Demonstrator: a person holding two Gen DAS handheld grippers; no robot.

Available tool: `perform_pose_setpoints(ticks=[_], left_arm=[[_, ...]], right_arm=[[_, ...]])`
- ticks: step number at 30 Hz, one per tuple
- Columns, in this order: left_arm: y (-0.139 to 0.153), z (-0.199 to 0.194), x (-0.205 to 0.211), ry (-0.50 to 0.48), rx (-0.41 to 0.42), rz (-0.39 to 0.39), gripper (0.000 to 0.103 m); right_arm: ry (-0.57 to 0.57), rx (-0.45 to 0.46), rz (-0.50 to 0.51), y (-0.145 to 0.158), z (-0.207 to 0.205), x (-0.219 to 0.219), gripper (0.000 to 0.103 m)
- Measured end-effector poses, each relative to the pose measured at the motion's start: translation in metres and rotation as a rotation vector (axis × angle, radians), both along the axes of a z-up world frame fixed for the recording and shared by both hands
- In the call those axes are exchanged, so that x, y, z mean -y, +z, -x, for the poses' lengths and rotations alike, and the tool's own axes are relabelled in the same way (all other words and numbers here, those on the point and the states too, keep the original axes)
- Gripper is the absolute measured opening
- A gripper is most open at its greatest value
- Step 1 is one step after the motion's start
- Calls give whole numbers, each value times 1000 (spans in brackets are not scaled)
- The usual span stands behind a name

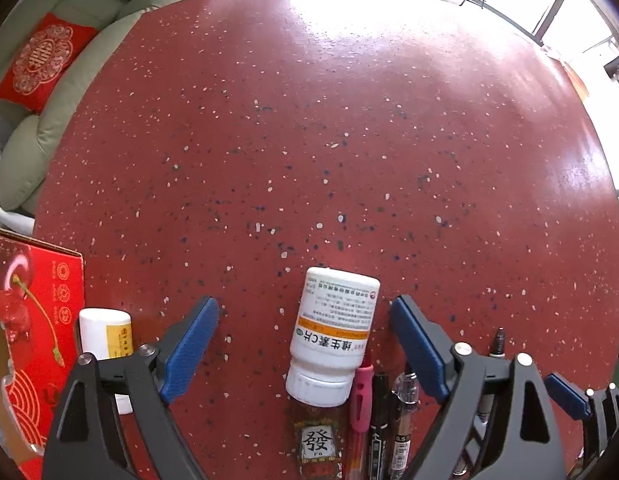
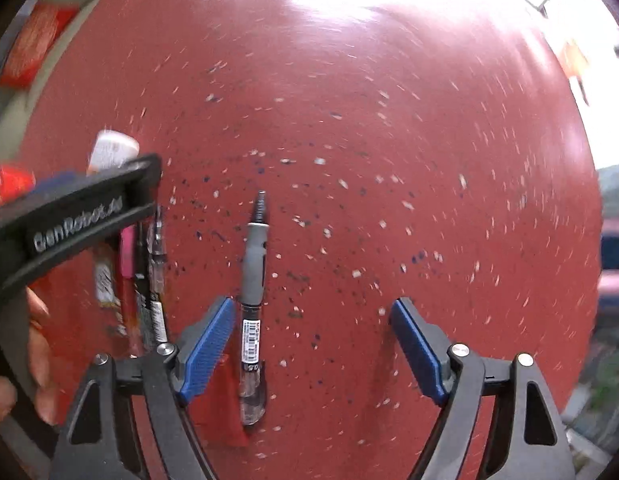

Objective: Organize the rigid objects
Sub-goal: 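Move both tools back over the table toward the white bottle and black pen, then grasp the large white medicine bottle with the left tool while the right tool grasps the black pen, then lift the white bottle with the left tool while the right tool lifts the black pen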

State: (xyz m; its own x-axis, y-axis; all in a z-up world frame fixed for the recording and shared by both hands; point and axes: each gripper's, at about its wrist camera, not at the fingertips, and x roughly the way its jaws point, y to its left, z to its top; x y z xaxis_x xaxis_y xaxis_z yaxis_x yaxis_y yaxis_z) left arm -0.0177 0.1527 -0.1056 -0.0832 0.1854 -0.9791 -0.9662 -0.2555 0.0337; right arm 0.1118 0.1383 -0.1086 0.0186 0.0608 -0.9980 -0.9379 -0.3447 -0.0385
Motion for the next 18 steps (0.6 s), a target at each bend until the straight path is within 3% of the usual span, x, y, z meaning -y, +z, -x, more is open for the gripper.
perform_pose_setpoints(ticks=[1, 2, 5, 7, 11, 18], left_arm=[[0, -4, 4, 1, 4, 3, 90], [-1, -6, 5, -1, 8, 7, 89], [3, -12, 7, -34, 31, 9, 69], [5, -22, 6, -85, 32, 17, 35], [8, -18, 11, -70, 72, 41, 35], [46, 0, 40, -39, 148, -12, 35]], right_arm=[[22, 2, -5, 1, 3, 2, 74], [33, 2, -6, 2, 6, 4, 63], [106, 10, 15, 5, 23, 12, 11], [100, -19, 35, 6, 20, 14, 11], [26, -117, 50, 17, -2, 15, 11], [-85, -259, 61, 50, -66, 20, 11]])
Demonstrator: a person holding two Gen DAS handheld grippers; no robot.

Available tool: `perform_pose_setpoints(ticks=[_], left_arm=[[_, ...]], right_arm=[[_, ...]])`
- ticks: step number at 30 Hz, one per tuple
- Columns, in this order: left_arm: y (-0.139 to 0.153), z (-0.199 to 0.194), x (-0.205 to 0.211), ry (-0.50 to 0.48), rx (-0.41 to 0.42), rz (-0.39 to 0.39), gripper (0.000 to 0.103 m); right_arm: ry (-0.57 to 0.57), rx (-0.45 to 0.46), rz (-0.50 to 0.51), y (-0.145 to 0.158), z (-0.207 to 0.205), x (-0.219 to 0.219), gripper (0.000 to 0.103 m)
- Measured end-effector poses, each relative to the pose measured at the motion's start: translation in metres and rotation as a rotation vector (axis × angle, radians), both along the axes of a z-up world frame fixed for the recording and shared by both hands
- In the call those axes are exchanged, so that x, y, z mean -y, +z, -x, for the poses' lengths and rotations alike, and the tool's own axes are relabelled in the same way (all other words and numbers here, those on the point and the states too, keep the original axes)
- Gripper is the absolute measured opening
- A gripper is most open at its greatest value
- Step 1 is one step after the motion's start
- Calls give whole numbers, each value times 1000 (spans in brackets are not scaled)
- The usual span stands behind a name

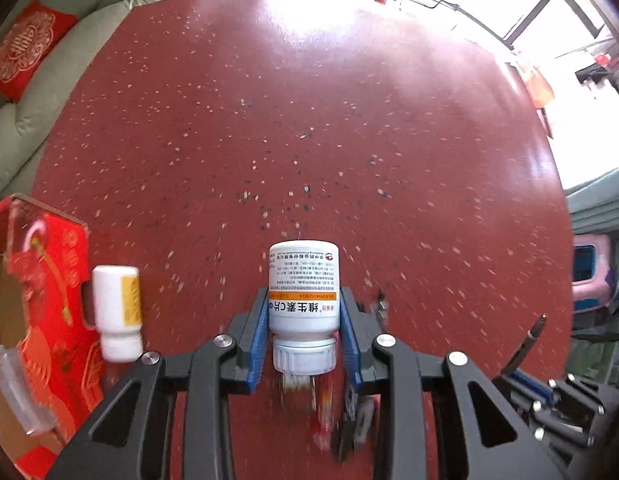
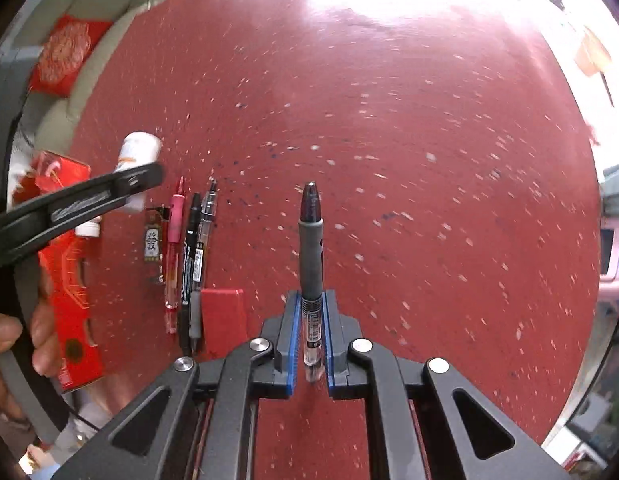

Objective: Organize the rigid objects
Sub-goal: 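Lift the white bottle with the left tool while the right tool lifts the black pen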

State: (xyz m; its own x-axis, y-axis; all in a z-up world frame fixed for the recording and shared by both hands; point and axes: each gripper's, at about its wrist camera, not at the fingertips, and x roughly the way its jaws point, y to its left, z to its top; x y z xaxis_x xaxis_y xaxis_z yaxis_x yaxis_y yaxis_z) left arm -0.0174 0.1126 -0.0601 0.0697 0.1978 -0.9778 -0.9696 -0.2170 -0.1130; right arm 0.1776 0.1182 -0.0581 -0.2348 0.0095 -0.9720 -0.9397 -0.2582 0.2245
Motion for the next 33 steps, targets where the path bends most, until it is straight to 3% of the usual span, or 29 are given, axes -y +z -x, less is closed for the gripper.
perform_pose_setpoints(ticks=[5, 11, 14, 19, 24, 33], left_arm=[[30, -16, 33, -49, 18, -21, 35], [53, -47, 88, -131, 37, -1, 35], [61, -53, 117, -171, 51, 18, 35], [74, -55, 151, -201, 60, 24, 35], [86, -48, 179, -183, 51, 6, 35], [100, -14, 188, -83, 43, -61, 35]], right_arm=[[-22, -37, 45, 13, -25, 22, 11], [14, -25, 84, 22, -26, 64, 11], [64, -22, 93, 34, -35, 80, 11], [183, -8, 76, 43, -15, 101, 11], [248, -5, 37, 57, 9, 95, 11], [360, 7, -27, 77, 46, 103, 11]])
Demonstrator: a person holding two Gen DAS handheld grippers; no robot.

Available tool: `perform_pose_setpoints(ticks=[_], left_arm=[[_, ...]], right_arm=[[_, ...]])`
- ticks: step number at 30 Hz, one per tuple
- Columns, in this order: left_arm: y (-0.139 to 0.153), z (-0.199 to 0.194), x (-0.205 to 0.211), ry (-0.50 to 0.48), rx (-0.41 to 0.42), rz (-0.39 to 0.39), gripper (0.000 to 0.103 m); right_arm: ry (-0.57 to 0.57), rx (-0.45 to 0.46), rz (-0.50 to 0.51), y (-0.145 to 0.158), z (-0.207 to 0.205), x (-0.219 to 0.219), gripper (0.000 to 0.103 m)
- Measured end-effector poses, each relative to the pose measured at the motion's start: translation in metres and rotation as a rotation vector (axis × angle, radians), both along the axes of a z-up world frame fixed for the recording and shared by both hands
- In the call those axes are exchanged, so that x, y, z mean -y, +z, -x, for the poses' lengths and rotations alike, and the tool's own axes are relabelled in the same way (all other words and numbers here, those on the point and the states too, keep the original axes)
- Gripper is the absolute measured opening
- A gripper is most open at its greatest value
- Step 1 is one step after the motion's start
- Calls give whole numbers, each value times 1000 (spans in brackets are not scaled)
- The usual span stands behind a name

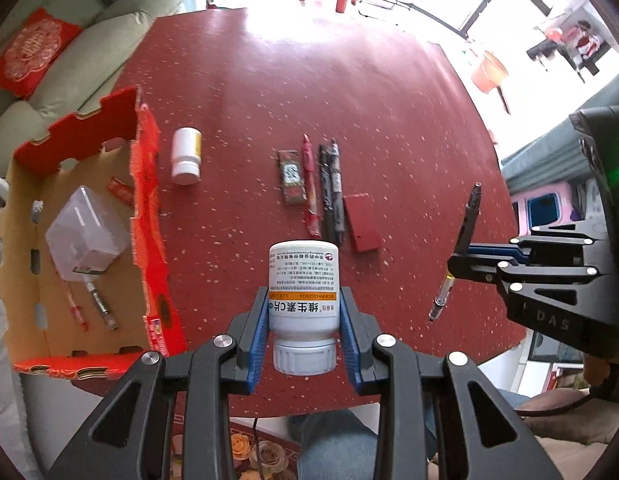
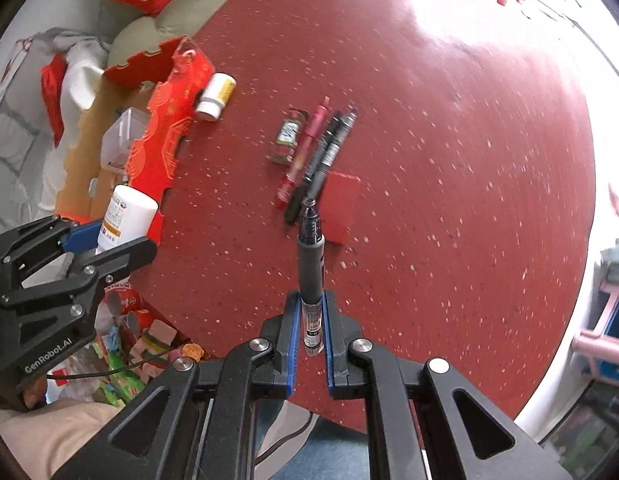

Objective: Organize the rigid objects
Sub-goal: 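Lift the white bottle with the left tool while the right tool lifts the black pen, then carry the white bottle with the left tool while the right tool carries the black pen to the box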

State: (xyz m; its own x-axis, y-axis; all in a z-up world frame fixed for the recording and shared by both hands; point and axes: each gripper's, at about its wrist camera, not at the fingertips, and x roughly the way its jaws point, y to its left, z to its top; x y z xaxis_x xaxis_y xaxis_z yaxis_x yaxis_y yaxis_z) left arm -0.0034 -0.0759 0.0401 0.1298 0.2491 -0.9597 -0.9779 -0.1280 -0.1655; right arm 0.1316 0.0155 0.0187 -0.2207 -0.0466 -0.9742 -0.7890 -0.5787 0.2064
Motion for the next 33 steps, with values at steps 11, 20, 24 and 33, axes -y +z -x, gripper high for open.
perform_pose_setpoints(ticks=[11, 20, 24, 33], left_arm=[[4, 9, 5, 26, 7, -28, 35], [4, 10, 6, 34, 10, -33, 35], [4, 12, 8, 43, 13, -33, 35], [4, 17, 13, 56, 16, -40, 35]], right_arm=[[21, 14, -21, 7, 7, 2, 11], [27, 20, -22, 7, 8, 4, 11], [36, 24, -21, 6, 10, 6, 11], [51, 30, -23, 6, 13, 10, 11]])
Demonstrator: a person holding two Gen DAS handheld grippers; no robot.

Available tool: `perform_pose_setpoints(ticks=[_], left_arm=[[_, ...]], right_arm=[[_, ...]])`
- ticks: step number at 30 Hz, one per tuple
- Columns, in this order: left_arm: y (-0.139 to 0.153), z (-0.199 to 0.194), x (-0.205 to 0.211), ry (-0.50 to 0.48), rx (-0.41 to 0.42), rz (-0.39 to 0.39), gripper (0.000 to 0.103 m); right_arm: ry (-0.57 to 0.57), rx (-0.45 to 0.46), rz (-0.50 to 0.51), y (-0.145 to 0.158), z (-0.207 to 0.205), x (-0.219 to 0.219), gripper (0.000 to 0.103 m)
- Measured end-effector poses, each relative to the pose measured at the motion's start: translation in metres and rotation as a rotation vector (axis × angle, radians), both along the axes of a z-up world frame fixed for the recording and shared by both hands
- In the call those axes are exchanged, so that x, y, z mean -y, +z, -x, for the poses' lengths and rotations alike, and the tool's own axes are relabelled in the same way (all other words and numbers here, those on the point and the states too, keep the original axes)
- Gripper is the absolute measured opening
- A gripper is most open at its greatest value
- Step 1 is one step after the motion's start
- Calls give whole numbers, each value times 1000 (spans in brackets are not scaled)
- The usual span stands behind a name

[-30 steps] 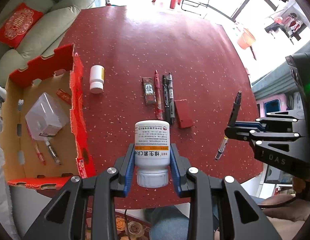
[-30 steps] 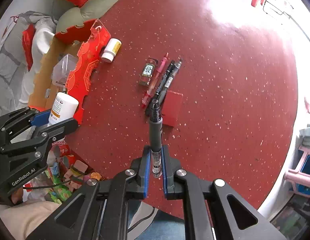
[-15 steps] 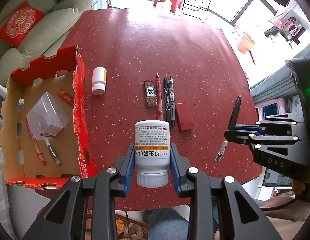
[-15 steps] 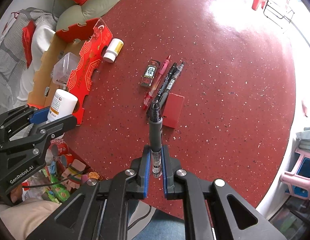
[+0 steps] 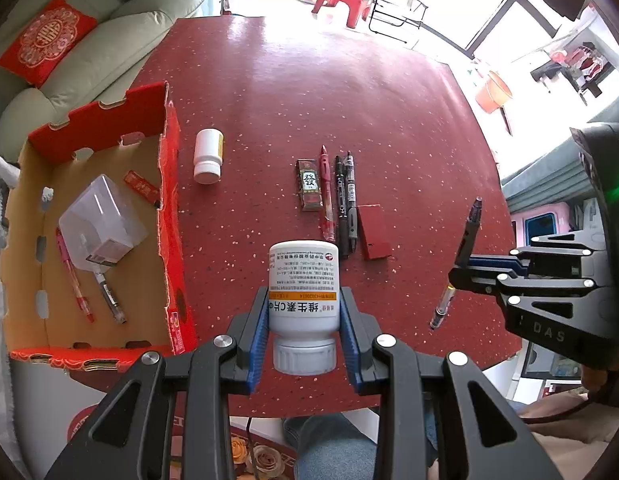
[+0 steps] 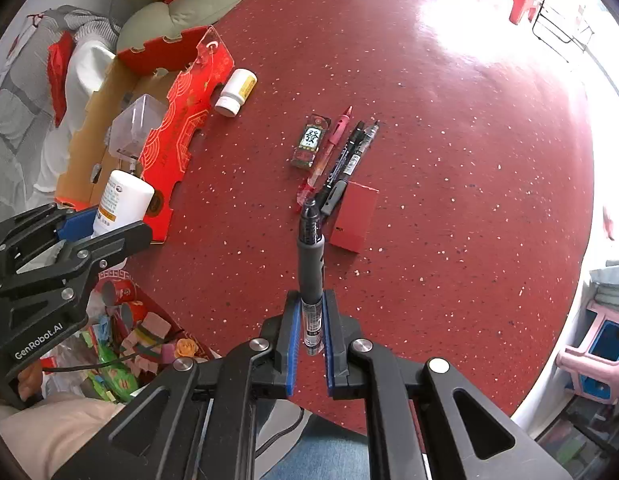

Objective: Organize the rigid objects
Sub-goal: 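Carry the white bottle with the left tool while the right tool carries the black pen to the box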

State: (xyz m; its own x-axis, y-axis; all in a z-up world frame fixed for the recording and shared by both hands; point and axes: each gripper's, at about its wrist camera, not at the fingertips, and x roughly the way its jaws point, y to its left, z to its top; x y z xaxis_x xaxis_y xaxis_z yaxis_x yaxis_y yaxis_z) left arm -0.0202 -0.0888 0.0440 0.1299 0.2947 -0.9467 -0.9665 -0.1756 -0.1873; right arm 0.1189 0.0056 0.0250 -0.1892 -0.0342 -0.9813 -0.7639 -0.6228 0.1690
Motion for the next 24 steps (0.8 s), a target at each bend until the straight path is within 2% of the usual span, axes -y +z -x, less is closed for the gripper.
perform_pose_setpoints(ticks=[24], left_arm=[[2, 1, -1, -7, -2, -10, 35]], right_arm=[[13, 9, -2, 0, 4, 0, 11]])
